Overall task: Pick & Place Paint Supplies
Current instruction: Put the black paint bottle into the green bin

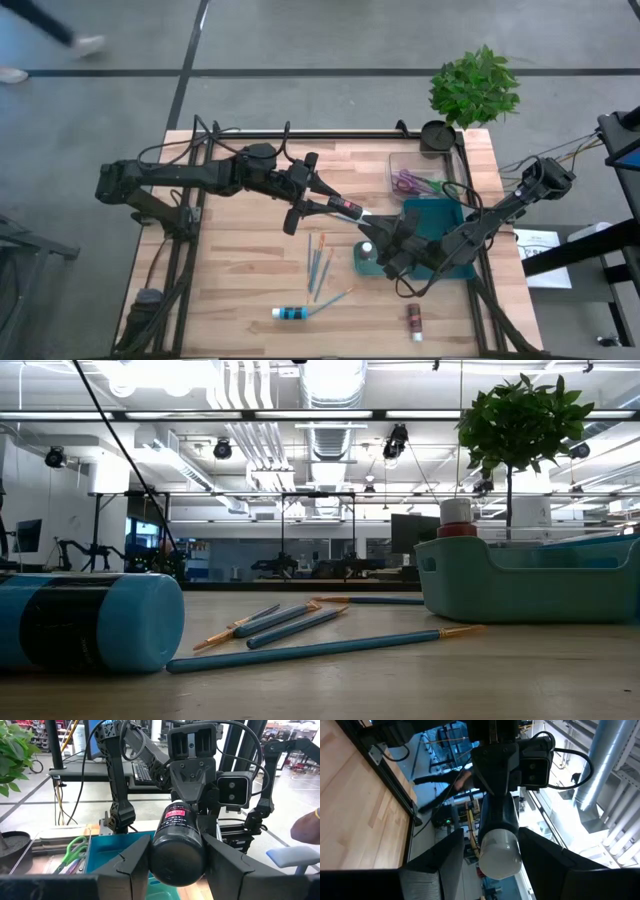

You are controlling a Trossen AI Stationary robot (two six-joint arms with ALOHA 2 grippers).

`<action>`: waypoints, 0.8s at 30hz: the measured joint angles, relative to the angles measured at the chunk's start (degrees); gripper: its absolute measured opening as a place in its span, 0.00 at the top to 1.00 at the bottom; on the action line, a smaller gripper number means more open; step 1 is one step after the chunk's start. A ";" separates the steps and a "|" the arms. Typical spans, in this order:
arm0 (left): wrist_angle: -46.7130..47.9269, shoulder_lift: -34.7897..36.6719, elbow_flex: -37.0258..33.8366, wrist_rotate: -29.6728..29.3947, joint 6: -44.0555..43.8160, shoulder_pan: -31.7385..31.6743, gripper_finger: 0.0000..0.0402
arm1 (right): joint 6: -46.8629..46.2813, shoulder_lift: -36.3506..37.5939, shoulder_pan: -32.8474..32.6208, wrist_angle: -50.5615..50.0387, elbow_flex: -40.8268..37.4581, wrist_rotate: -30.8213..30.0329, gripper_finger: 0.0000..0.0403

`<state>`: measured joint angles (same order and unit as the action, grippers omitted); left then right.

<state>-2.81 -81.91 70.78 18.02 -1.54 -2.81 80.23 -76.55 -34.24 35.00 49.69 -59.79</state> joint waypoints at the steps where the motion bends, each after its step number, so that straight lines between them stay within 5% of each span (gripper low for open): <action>1: 0.00 0.00 0.00 0.00 -0.02 0.00 0.59 | 0.11 0.00 0.00 0.04 0.00 -0.02 0.54; 24: 0.44 0.07 0.00 1.07 -0.04 0.08 0.59 | 2.93 0.26 0.00 2.91 0.00 -0.59 0.54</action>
<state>-2.37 -81.84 70.78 19.09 -1.58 -2.73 83.15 -76.29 -34.24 37.91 49.69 -60.38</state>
